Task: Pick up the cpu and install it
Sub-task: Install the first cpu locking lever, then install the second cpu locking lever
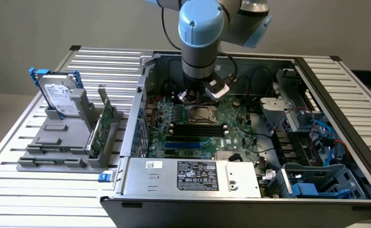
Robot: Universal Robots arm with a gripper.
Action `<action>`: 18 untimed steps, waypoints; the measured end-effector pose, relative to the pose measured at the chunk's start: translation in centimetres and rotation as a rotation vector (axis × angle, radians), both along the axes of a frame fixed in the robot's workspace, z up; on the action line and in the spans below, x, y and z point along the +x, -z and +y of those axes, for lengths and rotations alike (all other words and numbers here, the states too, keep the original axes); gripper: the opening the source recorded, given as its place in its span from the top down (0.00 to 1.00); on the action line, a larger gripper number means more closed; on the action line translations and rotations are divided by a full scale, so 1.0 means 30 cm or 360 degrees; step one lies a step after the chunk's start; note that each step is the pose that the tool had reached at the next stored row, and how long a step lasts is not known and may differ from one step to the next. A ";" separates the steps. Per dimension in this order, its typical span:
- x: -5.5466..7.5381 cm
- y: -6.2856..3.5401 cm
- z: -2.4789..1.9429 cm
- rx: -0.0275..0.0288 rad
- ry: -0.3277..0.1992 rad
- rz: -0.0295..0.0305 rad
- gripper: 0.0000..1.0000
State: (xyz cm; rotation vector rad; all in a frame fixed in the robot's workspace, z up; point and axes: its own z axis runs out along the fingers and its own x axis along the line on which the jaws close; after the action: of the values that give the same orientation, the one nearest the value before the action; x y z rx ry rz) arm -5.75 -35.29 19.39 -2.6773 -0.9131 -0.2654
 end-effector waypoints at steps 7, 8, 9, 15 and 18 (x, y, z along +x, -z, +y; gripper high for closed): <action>0.002 0.005 0.000 -0.00011 0.0000 0.00000 0.89; 0.002 0.006 0.000 -0.00017 0.0000 -0.00001 0.89; 0.002 0.006 0.000 -0.00027 0.0000 -0.00001 0.89; 0.002 0.009 0.000 -0.00129 0.0000 -0.00002 0.89; 0.002 0.009 0.000 -0.00190 0.0000 -0.00001 0.89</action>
State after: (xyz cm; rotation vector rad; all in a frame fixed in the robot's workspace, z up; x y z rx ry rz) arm -5.68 -35.28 19.11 -2.6882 -0.9176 -0.2608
